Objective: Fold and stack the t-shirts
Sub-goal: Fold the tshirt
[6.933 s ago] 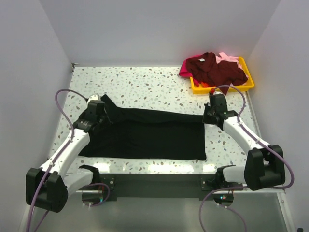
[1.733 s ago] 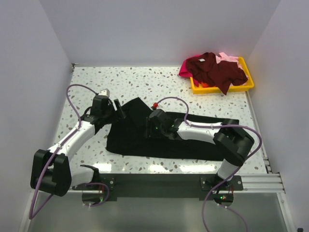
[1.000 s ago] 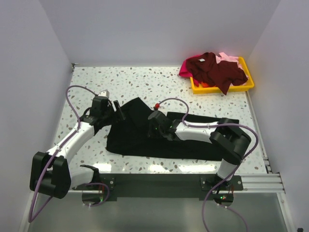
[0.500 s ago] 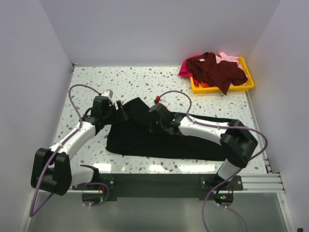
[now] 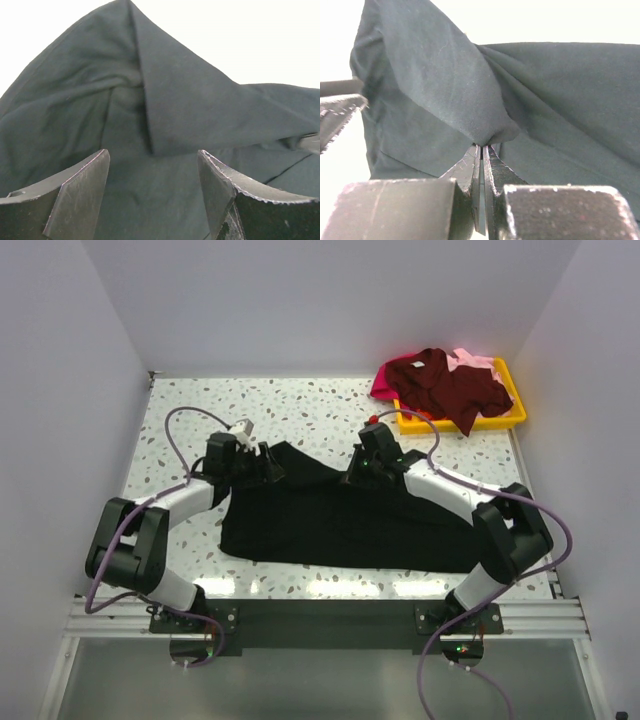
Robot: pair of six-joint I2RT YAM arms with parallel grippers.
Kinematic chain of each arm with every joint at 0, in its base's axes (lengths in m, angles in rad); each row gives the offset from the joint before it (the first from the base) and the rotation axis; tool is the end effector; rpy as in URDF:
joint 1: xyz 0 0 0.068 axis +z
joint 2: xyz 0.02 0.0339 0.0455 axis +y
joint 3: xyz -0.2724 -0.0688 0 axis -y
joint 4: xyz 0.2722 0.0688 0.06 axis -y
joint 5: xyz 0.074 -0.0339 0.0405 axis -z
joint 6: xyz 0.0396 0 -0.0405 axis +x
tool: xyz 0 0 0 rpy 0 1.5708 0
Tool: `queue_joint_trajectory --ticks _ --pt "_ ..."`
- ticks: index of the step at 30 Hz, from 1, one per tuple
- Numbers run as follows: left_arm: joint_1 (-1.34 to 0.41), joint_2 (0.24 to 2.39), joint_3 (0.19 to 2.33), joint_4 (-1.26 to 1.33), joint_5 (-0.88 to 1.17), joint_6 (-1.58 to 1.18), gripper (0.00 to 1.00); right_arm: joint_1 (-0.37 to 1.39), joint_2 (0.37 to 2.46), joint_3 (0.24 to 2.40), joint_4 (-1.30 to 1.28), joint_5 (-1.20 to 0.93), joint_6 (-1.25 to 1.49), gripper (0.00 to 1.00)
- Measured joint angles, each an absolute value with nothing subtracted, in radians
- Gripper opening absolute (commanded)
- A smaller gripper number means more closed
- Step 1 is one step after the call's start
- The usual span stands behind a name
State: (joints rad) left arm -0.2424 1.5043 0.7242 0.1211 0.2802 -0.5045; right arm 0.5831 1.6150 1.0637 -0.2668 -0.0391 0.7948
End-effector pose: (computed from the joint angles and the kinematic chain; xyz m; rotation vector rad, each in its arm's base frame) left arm 0.3140 -0.0889 0.1679 -0.1424 2.2928 -0.7109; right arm 0.3105 0.2067 0.2113 0.2452 2.4912 0.6666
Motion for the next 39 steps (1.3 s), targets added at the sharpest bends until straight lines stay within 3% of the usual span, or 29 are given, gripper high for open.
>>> queue_joint_trajectory --ticks 21,24,27,28,32,39 --pt "-0.337 1.72 0.773 0.293 0.264 -0.493 0.68 0.543 1.68 1.064 -0.247 -0.176 0.782 0.0" --pt "-0.347 1.73 0.775 0.304 0.252 -0.495 0.58 0.542 1.68 1.064 -0.247 -0.176 0.782 0.0" --pt "-0.353 1.732 0.772 0.307 0.25 -0.5 0.4 0.542 1.68 1.064 -0.247 -0.176 0.782 0.0" --pt "-0.355 1.732 0.767 0.314 0.251 -0.501 0.27 0.542 1.68 1.064 -0.247 -0.176 0.782 0.0" --pt "-0.356 1.721 0.739 0.33 0.26 -0.519 0.04 0.542 1.68 1.064 -0.247 -0.176 0.782 0.0" --pt "-0.356 1.589 0.734 0.266 0.257 -0.535 0.0 0.542 1.68 1.064 -0.252 -0.178 0.77 0.0"
